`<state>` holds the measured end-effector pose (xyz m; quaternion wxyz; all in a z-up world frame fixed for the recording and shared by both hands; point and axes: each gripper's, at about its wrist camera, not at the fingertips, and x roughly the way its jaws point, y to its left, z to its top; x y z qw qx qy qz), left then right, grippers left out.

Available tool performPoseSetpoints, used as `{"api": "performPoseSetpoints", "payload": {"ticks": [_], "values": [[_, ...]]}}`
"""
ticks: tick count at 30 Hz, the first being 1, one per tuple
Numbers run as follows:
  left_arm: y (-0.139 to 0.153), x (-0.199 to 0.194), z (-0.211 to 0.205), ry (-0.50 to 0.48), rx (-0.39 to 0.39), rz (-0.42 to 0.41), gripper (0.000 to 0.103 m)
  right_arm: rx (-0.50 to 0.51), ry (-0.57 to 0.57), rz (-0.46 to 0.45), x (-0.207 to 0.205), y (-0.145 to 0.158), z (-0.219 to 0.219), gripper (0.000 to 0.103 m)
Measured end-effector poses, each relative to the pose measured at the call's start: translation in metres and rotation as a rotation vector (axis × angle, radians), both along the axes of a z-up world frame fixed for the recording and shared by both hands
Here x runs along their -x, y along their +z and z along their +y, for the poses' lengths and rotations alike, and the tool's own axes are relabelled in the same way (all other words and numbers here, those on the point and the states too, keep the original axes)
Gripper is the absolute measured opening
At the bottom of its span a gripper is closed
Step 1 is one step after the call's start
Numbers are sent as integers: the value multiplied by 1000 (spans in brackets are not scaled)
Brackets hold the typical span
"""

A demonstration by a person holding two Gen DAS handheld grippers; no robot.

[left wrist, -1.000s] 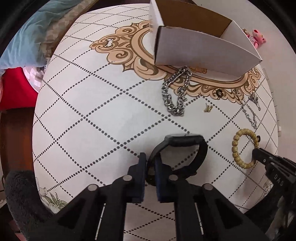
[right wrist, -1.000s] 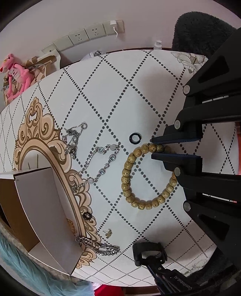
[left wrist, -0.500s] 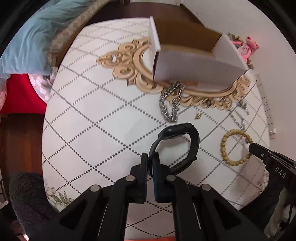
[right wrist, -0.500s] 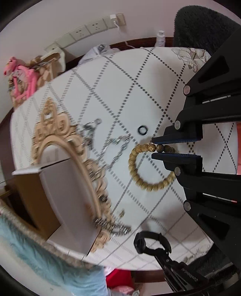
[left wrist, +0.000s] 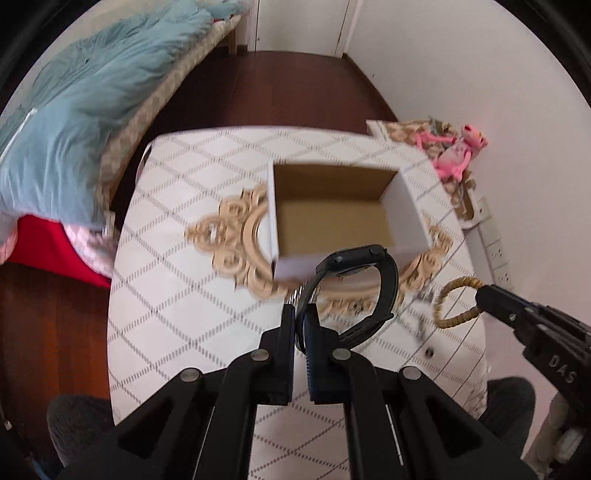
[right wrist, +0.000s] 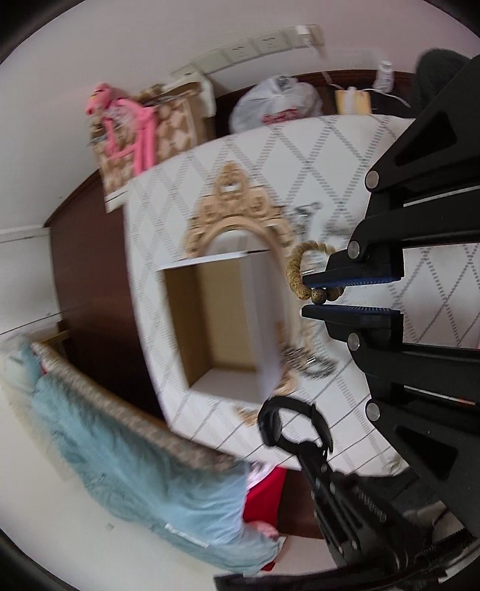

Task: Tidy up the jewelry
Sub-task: 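Carry the band with the left tool into the box while the right tool drops the bracelet in, then open both tools and lift them out of the box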

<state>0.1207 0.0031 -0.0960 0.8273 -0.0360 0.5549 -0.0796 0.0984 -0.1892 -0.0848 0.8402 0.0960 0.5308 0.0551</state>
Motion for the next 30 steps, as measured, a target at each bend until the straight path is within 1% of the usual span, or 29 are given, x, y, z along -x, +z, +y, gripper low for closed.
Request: {"api": "performPoseSetpoints", "payload": {"ticks": [3,5,7,13,15,16,19,20,21,22,23,24,25,26,27,28,29,30], "values": [[8,-19,-1,-3,7,-14,2,4,21,-47,-21,22,3,9],[7,-36,-2,-9,27,2,3,16,36,-66,-39,31,6,9],[4,-51,-3,-16,25,13,3,26,51,-67,-59,32,9,9],[-12,-93,-7,-34,31,61,3,23,63,-16,-117,10,13,9],[-16,-105,-9,-38,22,70,7,7,66,14,-134,-1,13,9],[-19,-112,-10,-34,13,81,11,-1,61,30,-142,-7,13,9],[-26,-128,-10,-22,-1,118,12,-29,74,86,-159,-24,12,10],[-26,-132,-11,-20,-12,114,16,-44,79,110,-164,-30,10,10],[-27,-136,-11,-18,-31,114,22,-54,87,138,-169,-36,10,10],[-27,-138,-11,-15,-36,113,40,-49,85,155,-171,-40,9,12],[-25,-139,-10,-9,-31,105,66,-30,80,164,-172,-43,7,22],[-23,-138,-8,0,-35,89,76,-21,79,166,-170,-44,5,39],[-21,-137,-7,1,-43,76,83,-1,76,165,-168,-46,3,48],[-20,-137,-7,0,-50,67,83,15,75,159,-165,-46,2,63],[-20,-135,-5,3,-66,58,83,32,73,153,-162,-45,0,71],[-22,-133,-4,11,-86,55,87,73,68,143,-157,-45,0,73],[-24,-132,-2,17,-102,55,97,95,66,135,-154,-45,-1,76],[-27,-130,-1,23,-114,52,101,128,66,130,-150,-46,-1,84]]}}
